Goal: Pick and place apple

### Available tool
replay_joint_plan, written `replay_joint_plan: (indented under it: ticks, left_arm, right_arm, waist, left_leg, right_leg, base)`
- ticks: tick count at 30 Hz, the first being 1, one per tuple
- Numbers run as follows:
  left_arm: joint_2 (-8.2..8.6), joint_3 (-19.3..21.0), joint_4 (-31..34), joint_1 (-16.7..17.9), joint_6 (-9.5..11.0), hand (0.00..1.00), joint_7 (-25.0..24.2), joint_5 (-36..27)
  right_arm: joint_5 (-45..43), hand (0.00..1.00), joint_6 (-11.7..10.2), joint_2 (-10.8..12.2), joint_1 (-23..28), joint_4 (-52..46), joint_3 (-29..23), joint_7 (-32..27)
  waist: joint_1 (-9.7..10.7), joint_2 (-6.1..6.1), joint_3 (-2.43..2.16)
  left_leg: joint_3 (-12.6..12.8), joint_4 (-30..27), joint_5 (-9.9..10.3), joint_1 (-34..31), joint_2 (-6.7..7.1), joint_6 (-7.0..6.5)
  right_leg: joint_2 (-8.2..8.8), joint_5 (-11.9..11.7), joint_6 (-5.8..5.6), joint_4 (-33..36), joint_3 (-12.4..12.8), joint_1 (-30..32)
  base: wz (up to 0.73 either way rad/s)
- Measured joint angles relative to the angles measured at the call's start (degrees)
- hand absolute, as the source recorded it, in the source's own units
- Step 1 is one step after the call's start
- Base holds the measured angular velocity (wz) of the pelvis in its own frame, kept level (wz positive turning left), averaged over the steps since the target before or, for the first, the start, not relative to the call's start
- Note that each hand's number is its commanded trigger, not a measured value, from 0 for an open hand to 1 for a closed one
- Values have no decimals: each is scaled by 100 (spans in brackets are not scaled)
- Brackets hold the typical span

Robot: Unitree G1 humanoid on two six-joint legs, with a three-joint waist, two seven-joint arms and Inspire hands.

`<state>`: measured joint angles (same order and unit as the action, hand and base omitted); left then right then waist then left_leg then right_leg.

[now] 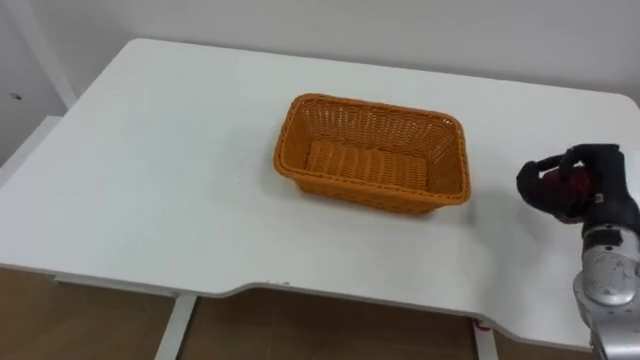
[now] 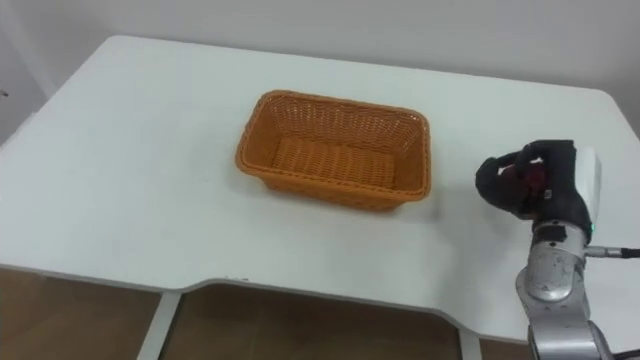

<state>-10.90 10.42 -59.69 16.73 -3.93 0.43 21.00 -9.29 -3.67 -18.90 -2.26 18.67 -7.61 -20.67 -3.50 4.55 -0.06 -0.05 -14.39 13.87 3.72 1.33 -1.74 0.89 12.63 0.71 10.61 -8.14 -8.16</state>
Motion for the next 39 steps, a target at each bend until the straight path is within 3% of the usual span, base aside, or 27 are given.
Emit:
replay_joint_plan:
  ticks: [6, 12, 14, 16, 21, 25, 30, 31, 32, 34, 39]
  left_arm:
    - [-2, -5, 9, -52, 0, 0, -6, 9]
    - [0, -13, -14, -160, -2, 0, -7, 124]
    - [2, -20, -6, -180, -21, 0, -7, 125]
    - [1, -66, 69, -197, -114, 0, -9, 221]
    - [1, -160, 159, -194, -250, 0, -9, 350]
    - [0, -198, 225, -205, -263, 0, -10, 391]
    - [0, -279, 217, -250, -305, 0, -115, 392]
    - [0, -299, 217, -260, -312, 0, -135, 392]
    - [0, -302, 217, -265, -315, 0, -143, 392]
    - [-4, -395, 217, -307, -316, 0, -161, 392]
    - [-4, -447, 214, -360, -314, 0, -222, 392]
  right_arm:
    - [-8, 100, 3, 0, -53, -547, 1, -53]
    - [-175, 100, 19, -1, -669, -807, 15, -141]
    - [-209, 100, 19, -1, -844, -886, 97, -136]
    - [-269, 100, 178, -2, -1157, -1016, 294, 4]
    - [-275, 100, 318, -1, -1363, -1199, 651, 467]
    - [-355, 100, 456, -1, -1486, -1271, 742, 768]
    - [-597, 100, 465, -2, -1822, -1275, 897, 943]
    - [-653, 13, 467, -12, -1869, -1278, 938, 947]
    - [-694, 0, 468, -33, -1883, -1278, 981, 948]
    - [-734, 0, 469, -161, -1910, -1279, 1155, 1034]
    - [-734, 0, 471, -164, -1916, -1279, 1326, 1257]
  waist:
    - [-11, 11, 3]
    - [-80, 92, 65]
    - [-138, 105, 59]
    - [-162, 128, 42]
    - [-237, 158, 21]
    - [-326, 136, 36]
    - [-359, 131, 40]
    - [-423, 131, 40]
    - [-435, 133, 38]
    - [-484, 139, 34]
    - [-514, 159, 21]
  left_leg:
    - [8, 79, -8, 12, 0, -2]
    - [107, 88, -27, -34, -16, 2]
    - [107, 93, -27, -8, -16, 2]
    - [107, 92, -27, 0, -19, 3]
    - [66, 90, -28, 12, -9, 3]
    - [22, 90, -29, -11, -1, 1]
    - [-3, 88, -38, -20, -4, 13]
    - [2, 87, -38, -23, -6, 13]
    - [4, 87, -38, -26, -6, 13]
    - [4, 86, -38, -51, -5, 13]
    - [3, 84, -40, -106, -5, 13]
  right_leg:
    - [0, 0, 0, 0, -5, 28]
    - [-1, 0, 0, 22, 18, 147]
    - [-2, 0, 0, 19, 22, 103]
    - [-4, -1, 0, 6, 19, 101]
    - [-1, -1, 0, 0, 15, 75]
    - [6, 0, 0, 4, 1, 82]
    - [-1, -1, 0, 4, 1, 84]
    - [-1, -1, 0, 4, 1, 94]
    - [-2, -1, 0, 4, 2, 100]
    - [0, -1, 0, 9, 8, 132]
    - [0, -1, 1, 8, 9, 182]
  base:
    - [0]
    - [-8]
    - [0]
    - [0]
    - [3]
    - [5]
    - [1]
    - [0]
    - [-3]
    - [0]
    - [0]
